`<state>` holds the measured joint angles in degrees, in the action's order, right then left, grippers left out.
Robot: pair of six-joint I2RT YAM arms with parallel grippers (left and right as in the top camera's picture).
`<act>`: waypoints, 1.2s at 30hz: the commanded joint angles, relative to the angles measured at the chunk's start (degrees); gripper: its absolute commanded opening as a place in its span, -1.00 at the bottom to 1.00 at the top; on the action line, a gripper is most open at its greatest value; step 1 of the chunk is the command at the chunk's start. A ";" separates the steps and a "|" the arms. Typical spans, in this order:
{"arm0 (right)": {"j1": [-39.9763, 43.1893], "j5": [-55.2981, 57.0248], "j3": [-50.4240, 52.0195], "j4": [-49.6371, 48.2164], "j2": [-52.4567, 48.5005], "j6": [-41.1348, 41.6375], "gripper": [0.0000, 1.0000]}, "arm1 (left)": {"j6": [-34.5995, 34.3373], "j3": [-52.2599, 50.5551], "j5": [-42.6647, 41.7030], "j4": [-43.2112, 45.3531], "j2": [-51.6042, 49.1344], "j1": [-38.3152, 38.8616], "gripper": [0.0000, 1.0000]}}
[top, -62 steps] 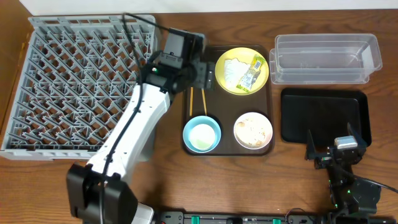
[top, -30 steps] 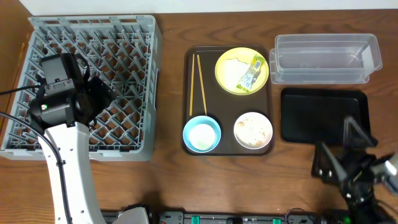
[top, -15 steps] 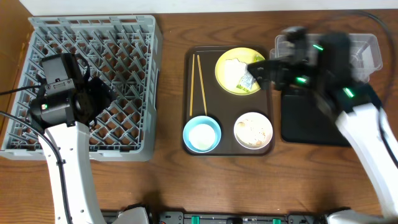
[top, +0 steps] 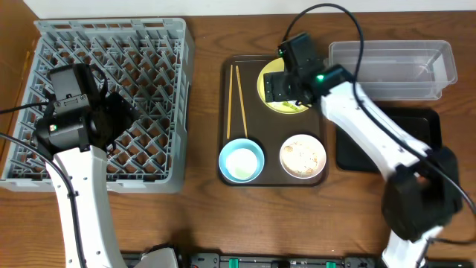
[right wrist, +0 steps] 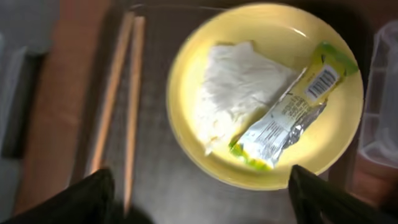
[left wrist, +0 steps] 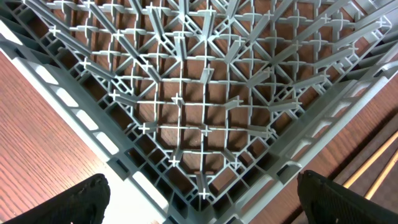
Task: Sort waste into correct bins and load items into the dishwasher
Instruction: 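Reach the right gripper to the yellow plate and grasp the green wrapper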
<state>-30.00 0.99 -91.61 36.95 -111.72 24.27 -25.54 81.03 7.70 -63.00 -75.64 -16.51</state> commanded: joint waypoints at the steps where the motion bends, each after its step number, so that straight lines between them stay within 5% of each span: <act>1: 0.46 7.15 -0.92 -0.37 -5.01 10.19 0.58 | -0.50 0.20 0.48 -0.13 -0.09 -0.28 0.96; 12: 3.23 11.63 -0.90 -1.51 -11.10 12.48 0.01 | -0.50 0.20 0.46 -0.13 -0.09 -0.28 0.96; 26: 5.92 4.13 -0.83 -8.61 -15.06 13.40 0.00 | -0.50 0.20 0.46 -0.13 -0.09 -0.28 0.96; 30: 5.92 4.09 -0.81 -7.43 -16.85 13.44 -0.27 | -0.50 0.20 0.46 -0.13 -0.09 -0.28 0.96; 33: 5.95 3.87 -0.96 -6.80 -16.87 13.42 -0.82 | -0.50 0.20 0.48 -0.13 -0.09 -0.28 0.96; 36: 6.03 3.80 -1.07 -6.45 -13.75 13.38 -0.98 | -0.50 0.17 0.46 -0.13 -0.09 -0.28 0.96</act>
<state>-24.12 4.75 -91.94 29.91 -127.15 37.52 -25.54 81.03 7.70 -63.00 -75.64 -16.51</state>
